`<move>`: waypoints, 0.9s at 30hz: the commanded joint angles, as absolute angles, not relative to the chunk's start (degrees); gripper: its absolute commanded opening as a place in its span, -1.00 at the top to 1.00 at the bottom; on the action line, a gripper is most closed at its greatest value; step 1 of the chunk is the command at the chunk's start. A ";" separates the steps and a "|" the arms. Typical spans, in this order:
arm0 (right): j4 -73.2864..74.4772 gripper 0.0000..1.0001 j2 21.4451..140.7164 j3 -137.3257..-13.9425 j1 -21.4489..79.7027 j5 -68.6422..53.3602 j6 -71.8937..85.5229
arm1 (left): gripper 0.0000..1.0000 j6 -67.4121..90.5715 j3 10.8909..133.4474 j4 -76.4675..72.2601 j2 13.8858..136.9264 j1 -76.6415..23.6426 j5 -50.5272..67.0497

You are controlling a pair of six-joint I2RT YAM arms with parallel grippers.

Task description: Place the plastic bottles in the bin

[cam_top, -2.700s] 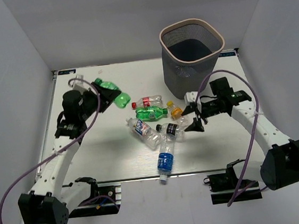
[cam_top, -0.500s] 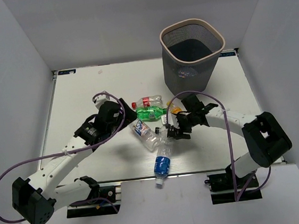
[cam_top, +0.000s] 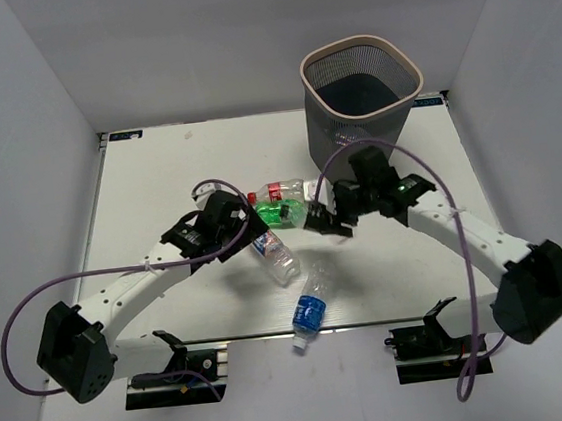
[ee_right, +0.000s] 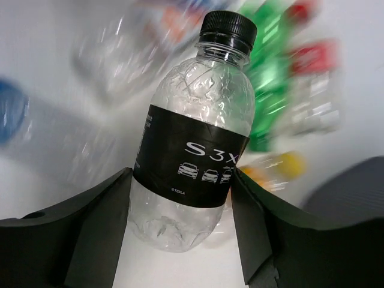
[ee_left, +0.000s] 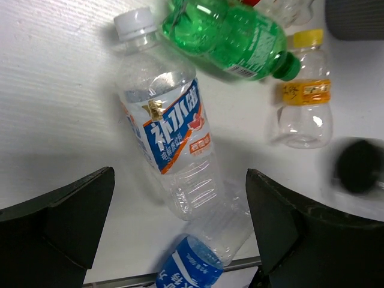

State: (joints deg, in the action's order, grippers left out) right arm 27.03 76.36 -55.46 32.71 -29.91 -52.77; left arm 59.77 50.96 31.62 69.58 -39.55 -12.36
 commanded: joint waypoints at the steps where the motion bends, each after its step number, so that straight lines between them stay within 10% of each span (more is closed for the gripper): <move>1: 27.34 0.65 71.63 -65.63 32.78 -35.50 -47.31 | -1.00 60.64 50.88 32.52 71.45 -39.90 -10.02; 23: 1.65 0.69 81.91 -87.71 20.40 -7.82 -18.28 | -1.00 58.36 50.45 26.98 76.99 -43.33 -9.58; 27: 8.95 -0.80 84.81 -92.44 17.32 -10.02 -17.06 | -1.00 57.74 50.45 26.98 78.83 -43.86 -10.11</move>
State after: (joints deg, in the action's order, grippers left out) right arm 4.93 83.29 -87.72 18.79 -10.57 -19.38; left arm 58.63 50.98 27.83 78.17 -43.29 -9.58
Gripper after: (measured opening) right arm 0.825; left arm 0.997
